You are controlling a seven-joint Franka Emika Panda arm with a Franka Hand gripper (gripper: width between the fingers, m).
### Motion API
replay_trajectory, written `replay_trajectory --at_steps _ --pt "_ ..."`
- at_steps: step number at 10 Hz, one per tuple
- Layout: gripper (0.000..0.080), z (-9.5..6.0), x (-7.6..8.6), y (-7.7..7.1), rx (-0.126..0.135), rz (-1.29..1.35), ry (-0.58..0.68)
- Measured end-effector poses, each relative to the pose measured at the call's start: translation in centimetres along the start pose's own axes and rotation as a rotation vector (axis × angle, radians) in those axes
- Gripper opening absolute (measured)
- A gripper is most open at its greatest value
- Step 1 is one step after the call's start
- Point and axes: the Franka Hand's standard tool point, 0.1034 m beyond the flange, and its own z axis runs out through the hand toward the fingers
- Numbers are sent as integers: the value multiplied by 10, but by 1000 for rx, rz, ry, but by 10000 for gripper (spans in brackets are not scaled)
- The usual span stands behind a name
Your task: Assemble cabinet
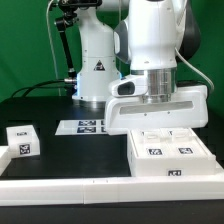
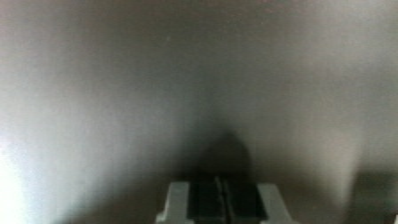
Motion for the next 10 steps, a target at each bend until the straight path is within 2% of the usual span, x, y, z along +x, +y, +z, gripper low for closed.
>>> replay_trajectory --at_steps 1,2,5,8,9,10 --pt "2 -1 0 0 0 -4 -1" --pt "2 -11 2 1 0 -28 -12" --pt "2 -46 15 -3 2 -47 4" --pt "2 -84 29 4 1 -76 -23" --pt "2 -93 35 7 1 -73 -29" --pt "2 -91 35 6 1 -74 -23"
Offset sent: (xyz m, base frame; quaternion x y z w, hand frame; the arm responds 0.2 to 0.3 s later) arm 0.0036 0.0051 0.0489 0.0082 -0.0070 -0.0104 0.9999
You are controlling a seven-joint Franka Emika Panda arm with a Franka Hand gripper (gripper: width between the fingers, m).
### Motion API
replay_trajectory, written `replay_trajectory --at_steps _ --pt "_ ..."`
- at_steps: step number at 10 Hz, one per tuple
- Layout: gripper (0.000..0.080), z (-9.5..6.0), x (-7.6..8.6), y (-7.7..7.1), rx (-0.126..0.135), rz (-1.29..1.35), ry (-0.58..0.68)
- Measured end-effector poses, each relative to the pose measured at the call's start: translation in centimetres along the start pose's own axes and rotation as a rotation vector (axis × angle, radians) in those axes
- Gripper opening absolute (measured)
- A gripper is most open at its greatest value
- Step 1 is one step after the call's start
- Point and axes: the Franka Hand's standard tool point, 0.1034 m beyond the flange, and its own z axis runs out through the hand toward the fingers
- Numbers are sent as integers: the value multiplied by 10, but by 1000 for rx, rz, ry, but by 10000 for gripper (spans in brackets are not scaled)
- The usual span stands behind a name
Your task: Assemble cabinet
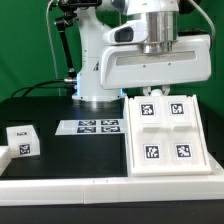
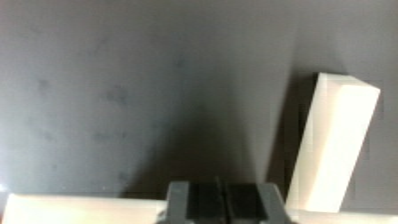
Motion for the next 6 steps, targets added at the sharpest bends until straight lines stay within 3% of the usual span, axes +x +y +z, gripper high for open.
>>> replay_trajectory --at_steps 5,6 --pt "2 2 -1 2 0 -16 -3" --pt "2 -7 5 4 1 -22 -21"
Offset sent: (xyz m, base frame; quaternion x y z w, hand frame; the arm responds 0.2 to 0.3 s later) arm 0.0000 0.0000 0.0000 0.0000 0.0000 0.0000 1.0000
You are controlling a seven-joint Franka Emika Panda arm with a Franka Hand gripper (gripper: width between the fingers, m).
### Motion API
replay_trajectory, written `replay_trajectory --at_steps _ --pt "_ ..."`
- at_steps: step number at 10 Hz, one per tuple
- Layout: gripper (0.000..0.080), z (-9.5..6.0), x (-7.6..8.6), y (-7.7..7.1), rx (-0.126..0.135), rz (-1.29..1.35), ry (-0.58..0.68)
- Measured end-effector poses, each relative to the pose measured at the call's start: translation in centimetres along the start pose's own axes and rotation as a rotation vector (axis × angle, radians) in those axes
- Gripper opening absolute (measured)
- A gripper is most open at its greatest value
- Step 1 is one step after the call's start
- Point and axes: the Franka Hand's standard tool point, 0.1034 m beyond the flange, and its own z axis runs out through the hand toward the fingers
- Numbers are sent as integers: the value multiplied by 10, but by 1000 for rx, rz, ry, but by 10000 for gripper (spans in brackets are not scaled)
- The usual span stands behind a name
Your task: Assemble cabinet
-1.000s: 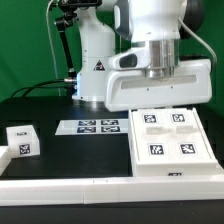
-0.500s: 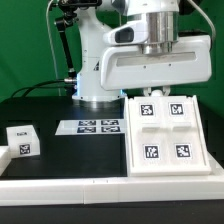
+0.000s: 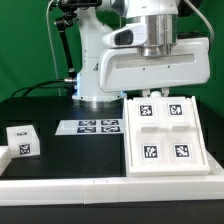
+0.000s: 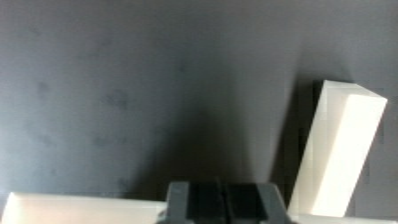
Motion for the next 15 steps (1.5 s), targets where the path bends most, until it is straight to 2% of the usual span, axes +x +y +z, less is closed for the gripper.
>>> replay_trajectory --at_steps 2,6,11,13,15 --pt "2 -24 22 11 10 -10 -40" --pt "2 -40 42 13 19 1 -104" --pt "2 -40 41 9 16 6 -116" --pt "2 -46 42 9 17 4 -120" --pt "2 -55 50 17 20 1 -138"
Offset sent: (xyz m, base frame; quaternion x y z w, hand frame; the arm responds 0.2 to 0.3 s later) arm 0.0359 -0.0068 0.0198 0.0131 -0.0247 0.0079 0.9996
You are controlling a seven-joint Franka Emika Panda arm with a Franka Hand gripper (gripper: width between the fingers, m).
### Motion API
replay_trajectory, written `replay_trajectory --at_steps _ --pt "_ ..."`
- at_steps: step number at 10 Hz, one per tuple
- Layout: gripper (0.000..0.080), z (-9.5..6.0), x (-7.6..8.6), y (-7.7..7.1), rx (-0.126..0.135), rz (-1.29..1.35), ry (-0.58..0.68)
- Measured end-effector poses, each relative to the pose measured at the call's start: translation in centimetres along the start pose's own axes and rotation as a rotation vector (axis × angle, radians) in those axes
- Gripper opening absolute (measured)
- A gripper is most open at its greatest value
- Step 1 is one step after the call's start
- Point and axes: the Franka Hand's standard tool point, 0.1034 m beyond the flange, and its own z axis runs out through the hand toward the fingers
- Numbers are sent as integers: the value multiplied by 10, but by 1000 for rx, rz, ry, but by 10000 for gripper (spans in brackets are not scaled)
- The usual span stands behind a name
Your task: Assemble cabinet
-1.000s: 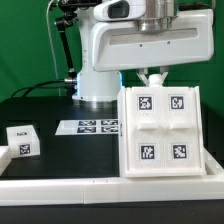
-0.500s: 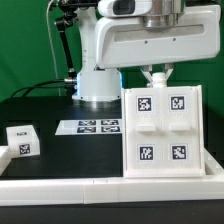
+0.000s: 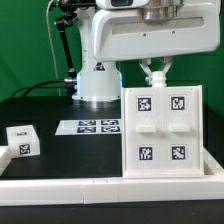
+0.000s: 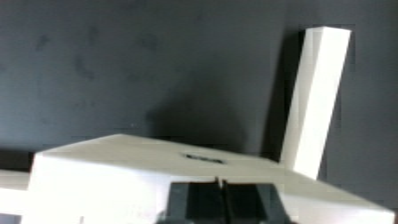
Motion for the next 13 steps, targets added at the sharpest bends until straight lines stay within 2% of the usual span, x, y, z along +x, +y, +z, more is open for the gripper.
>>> replay_trajectory --at_steps 2,5,7,10,13 --pt "2 -4 9 2 2 2 -4" --pt "2 3 8 -4 2 -3 -10" --pt "2 13 2 -13 0 -11 -6" --pt "2 21 -12 -19 -1 -22 -12" --pt "2 13 -14 -17 -1 -33 -11"
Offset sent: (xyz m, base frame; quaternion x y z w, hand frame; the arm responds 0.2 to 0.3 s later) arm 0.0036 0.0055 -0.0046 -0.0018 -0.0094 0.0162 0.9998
